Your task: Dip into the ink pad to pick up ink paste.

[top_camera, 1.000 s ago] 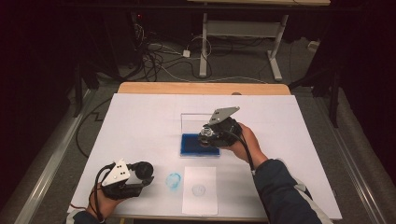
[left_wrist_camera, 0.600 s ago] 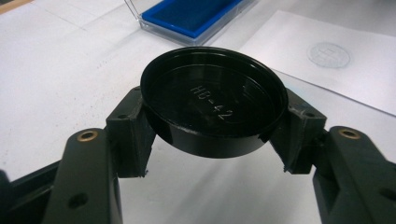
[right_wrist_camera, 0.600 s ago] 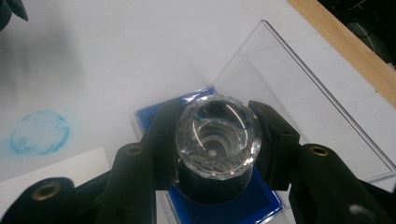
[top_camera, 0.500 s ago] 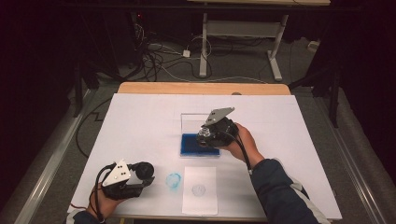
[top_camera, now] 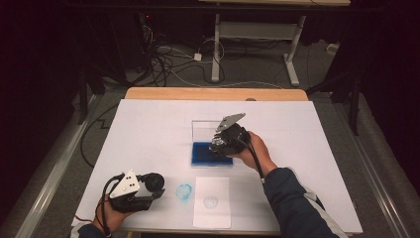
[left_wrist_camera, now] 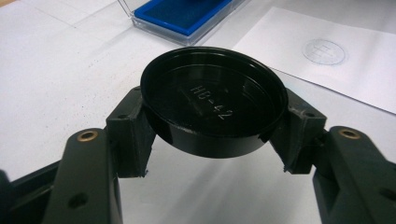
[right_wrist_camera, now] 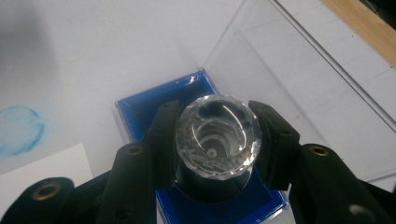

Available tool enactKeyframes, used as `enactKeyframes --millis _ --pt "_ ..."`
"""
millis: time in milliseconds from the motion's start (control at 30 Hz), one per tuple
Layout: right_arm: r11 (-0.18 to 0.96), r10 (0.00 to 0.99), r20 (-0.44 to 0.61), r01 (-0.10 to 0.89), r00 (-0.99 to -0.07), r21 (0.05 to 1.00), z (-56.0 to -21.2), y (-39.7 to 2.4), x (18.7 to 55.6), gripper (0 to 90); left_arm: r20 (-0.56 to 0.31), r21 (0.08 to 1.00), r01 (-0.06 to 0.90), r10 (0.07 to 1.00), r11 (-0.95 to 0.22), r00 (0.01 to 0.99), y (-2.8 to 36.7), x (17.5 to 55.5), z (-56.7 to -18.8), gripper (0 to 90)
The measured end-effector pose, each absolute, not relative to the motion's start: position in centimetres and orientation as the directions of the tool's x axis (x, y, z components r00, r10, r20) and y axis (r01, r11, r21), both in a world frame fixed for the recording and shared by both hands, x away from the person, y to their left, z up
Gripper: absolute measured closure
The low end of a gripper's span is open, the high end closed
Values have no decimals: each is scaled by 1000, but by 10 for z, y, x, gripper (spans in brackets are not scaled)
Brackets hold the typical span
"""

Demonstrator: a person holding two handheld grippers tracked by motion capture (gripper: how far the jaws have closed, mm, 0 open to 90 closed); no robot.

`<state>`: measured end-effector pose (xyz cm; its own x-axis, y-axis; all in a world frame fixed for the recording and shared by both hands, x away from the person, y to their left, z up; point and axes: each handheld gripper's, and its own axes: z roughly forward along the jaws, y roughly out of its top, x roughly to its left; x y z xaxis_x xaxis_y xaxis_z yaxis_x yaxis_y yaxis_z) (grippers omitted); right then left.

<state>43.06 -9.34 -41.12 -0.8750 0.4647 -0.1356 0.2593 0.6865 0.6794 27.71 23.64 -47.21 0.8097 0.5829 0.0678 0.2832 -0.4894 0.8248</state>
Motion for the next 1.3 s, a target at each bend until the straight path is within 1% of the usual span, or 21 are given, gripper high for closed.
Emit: enactKeyframes --millis 567,900,1300 --pt "693 466 -114 282 -877 664 -428 -84 437 571 74 821 279 578 -498 813 237 276 -472 366" --pt "682 473 -89 300 -876 667 -429 -87 441 571 76 820 275 571 -503 817 236 275 -472 366" --pt "702 460 -104 289 -882 651 -428 -84 442 572 77 817 274 567 -507 820 235 276 -472 366"
